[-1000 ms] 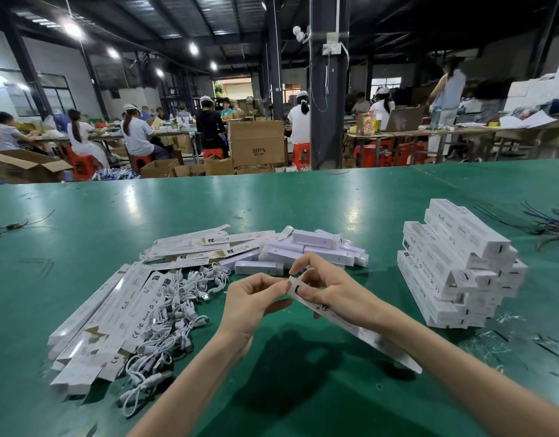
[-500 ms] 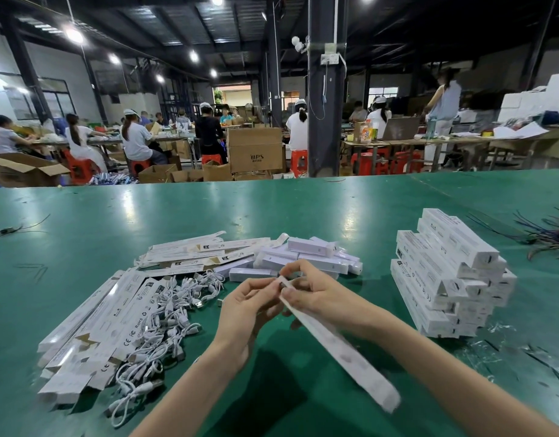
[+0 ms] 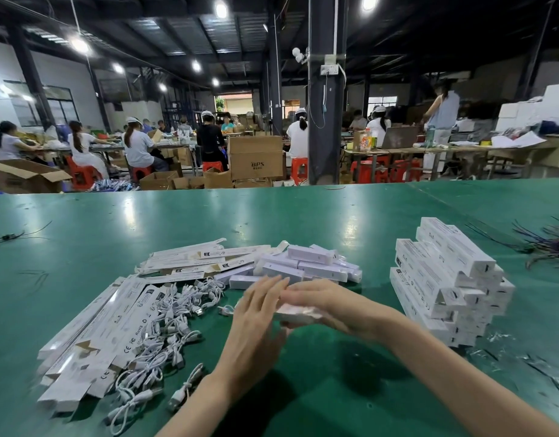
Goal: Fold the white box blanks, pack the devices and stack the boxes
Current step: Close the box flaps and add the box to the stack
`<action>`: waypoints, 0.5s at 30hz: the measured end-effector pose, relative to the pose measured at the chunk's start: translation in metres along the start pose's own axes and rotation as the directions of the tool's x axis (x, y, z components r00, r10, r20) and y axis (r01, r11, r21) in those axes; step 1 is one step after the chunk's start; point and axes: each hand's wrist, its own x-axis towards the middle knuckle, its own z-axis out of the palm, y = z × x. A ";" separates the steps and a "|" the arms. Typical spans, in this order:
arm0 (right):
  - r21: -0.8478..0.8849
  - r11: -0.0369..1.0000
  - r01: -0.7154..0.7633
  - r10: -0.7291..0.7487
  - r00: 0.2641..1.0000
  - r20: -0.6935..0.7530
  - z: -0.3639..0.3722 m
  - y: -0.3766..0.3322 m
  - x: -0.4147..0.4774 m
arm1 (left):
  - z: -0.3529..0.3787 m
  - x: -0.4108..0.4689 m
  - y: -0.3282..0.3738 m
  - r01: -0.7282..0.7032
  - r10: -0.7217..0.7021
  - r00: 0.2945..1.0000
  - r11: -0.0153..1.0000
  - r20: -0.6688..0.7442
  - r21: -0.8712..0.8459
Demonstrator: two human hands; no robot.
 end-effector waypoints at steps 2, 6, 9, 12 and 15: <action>0.176 0.984 0.018 -0.027 0.999 0.047 -0.003 0.000 0.001 | -0.001 -0.001 0.003 0.050 -0.056 0.998 0.986 -0.036 -0.156; -0.078 0.995 0.065 -0.093 0.888 -0.451 -0.021 0.025 0.013 | -0.005 0.002 0.004 0.047 -0.099 0.976 0.965 -0.193 -0.258; -0.654 0.729 -0.202 -0.307 0.757 -0.577 -0.043 0.063 0.021 | -0.004 0.003 0.010 0.017 -0.098 0.961 0.955 -0.259 -0.297; -0.740 0.530 -0.414 -0.281 0.738 -0.614 -0.059 0.095 0.024 | -0.003 0.004 0.014 0.038 -0.161 0.930 0.936 -0.330 -0.350; -0.721 0.527 -0.450 -0.317 0.683 -0.658 -0.064 0.107 0.029 | -0.001 0.003 0.017 0.092 -0.244 0.905 0.912 -0.347 -0.400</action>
